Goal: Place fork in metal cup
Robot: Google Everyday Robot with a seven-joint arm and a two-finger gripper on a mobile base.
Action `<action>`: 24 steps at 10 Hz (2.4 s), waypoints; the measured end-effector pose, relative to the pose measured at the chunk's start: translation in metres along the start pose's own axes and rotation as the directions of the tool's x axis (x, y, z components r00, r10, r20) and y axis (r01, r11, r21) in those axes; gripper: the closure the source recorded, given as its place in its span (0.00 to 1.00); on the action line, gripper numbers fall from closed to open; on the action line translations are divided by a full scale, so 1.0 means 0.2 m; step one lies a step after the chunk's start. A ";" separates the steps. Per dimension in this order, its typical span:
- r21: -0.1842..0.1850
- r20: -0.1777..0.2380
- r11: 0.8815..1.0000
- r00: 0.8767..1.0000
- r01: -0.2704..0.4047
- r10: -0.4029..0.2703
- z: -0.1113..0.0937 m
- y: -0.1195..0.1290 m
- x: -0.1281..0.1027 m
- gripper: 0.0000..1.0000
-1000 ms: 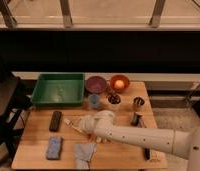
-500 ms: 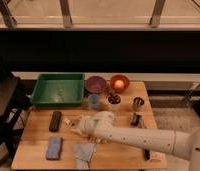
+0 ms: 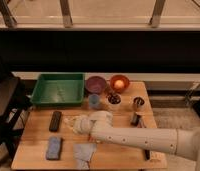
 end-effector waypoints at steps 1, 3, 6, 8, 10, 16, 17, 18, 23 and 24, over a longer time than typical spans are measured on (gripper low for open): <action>0.002 0.006 1.000 1.000 -0.004 0.004 0.00 -0.01 0.00 1.00; -0.003 0.012 1.000 1.000 -0.028 0.028 -0.01 -0.03 0.02 0.97; -0.010 0.016 0.998 0.998 -0.055 0.055 -0.01 -0.04 0.03 0.69; -0.015 0.016 0.997 0.997 -0.072 0.073 0.00 -0.05 0.04 0.50; -0.018 0.016 0.996 0.996 -0.090 0.090 0.00 -0.06 0.06 0.30; -0.024 0.005 0.991 0.991 -0.130 0.130 0.02 -0.07 0.11 0.20; -0.023 0.001 0.990 0.990 -0.137 0.138 0.02 -0.07 0.13 0.20; -0.021 -0.004 0.989 0.989 -0.147 0.147 0.03 -0.09 0.15 0.20; -0.011 -0.039 0.979 0.979 -0.202 0.202 0.07 -0.13 0.27 0.21; -0.013 -0.045 0.978 0.977 -0.207 0.206 0.08 -0.14 0.28 0.25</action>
